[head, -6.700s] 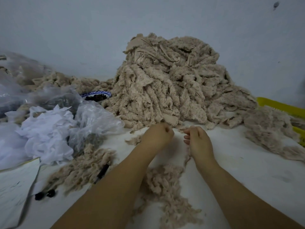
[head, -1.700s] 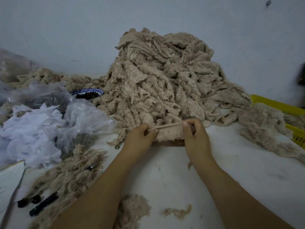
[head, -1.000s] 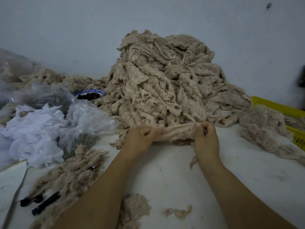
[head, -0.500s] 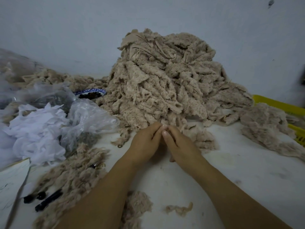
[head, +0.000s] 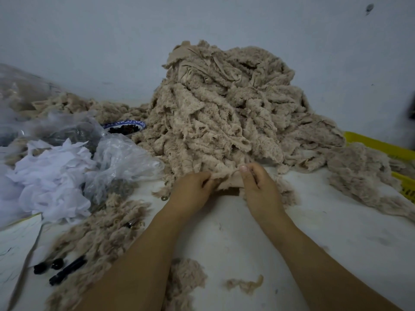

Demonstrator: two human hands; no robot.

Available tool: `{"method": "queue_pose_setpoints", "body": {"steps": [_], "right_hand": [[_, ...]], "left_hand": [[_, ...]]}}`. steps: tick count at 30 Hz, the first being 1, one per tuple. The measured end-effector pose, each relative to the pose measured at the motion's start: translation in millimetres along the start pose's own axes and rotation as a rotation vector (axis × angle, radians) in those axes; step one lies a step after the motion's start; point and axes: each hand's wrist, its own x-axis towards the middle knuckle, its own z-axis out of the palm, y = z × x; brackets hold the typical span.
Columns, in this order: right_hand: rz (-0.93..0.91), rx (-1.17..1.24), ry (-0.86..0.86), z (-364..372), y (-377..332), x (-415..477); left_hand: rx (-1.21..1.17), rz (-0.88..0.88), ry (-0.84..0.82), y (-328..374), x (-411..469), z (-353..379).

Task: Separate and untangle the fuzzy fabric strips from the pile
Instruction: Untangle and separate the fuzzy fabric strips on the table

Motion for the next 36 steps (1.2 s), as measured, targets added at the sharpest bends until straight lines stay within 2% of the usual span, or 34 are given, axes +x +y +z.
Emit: {"method": "queue_pose_setpoints", "body": {"steps": [5,10,12,15,19,22,26,29,33,36], "right_hand": [[0.005,0.059,0.053,1,-2,1],[0.041,0.067,0.073,1,-4,2],[0.088,0.053,0.119,-6,-2,5],[0.120,0.011,0.084,-11,5,6],[0.172,-0.032,0.043,-9,13,7],[0.229,0.038,0.014,-10,14,6],[0.268,0.080,-0.004,-8,13,5],[0.154,0.049,-0.096,2,6,2],[0.004,0.044,-0.102,0,-3,-1],[-0.062,-0.001,-0.159,-4,-8,-7]], "left_hand": [[0.067,-0.100,0.122,-3,0,1],[-0.147,-0.214,0.149,-10,1,-1],[-0.218,-0.181,0.132,-9,1,-2],[-0.272,-0.117,0.098,-5,0,-1],[-0.201,0.162,-0.051,5,-8,5],[-0.183,0.211,-0.104,10,-10,7],[-0.309,0.026,-0.075,6,-9,8],[-0.408,-0.178,-0.005,2,-4,11],[-0.286,-0.184,0.107,-9,0,12],[-0.397,-0.287,0.253,-17,2,10]]}}
